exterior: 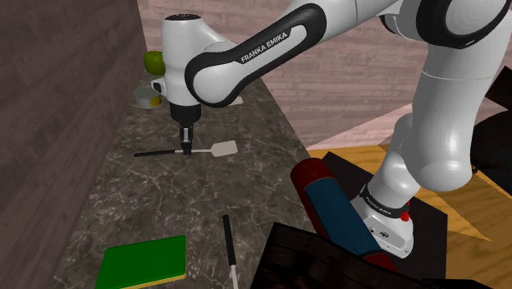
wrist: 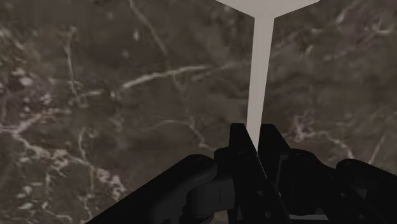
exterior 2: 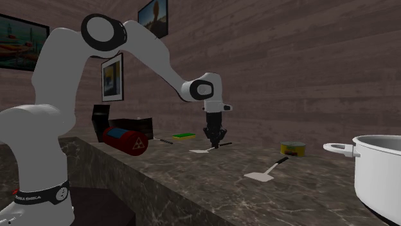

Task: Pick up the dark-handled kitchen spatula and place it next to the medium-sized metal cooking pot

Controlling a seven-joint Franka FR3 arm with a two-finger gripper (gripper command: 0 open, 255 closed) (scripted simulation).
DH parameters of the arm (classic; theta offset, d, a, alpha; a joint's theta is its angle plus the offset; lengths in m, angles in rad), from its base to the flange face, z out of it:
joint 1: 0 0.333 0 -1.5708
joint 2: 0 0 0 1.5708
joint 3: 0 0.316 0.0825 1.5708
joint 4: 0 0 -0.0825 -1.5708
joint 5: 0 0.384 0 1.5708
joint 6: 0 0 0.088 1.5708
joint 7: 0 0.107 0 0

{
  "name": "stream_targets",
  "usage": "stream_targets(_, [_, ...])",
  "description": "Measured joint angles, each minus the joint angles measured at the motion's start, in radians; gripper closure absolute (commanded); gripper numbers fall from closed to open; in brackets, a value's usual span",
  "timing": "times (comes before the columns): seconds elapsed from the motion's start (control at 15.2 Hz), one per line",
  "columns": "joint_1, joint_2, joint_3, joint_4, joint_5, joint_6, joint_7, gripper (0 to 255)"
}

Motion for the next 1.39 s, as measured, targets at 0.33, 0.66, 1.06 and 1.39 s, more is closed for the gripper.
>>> stream_targets(0.33, [-0.001,-0.016,0.002,0.011,0.004,-0.026,-0.002,255])
stream_targets(0.66, [-0.003,-0.042,0.004,0.04,0.011,-0.081,-0.005,255])
stream_targets(1.06, [-0.004,-0.071,0.006,0.084,0.018,-0.154,-0.009,255])
stream_targets(1.39, [-0.006,-0.091,0.007,0.128,0.023,-0.216,-0.012,255])
